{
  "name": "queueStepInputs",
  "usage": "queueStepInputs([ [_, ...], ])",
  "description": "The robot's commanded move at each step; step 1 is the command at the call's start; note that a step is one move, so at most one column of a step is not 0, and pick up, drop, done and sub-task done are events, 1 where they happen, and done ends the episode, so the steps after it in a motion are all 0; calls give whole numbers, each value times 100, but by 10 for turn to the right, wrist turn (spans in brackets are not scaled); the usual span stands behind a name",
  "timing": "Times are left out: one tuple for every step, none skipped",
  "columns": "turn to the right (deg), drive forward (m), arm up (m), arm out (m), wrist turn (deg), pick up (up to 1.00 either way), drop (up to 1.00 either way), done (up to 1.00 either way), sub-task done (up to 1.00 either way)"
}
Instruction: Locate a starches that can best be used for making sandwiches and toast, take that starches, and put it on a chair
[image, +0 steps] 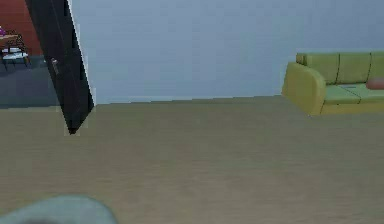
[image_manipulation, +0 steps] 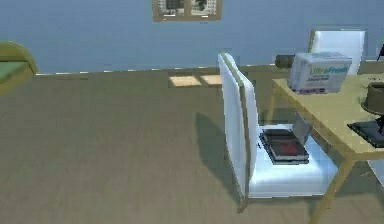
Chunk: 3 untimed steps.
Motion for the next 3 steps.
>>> queueStepInputs([
  [0,100,0,0,0,0,0,0,0],
  [-90,0,0,0,0,0,0,0,0],
  [0,25,0,0,0,0,0,0,0],
])
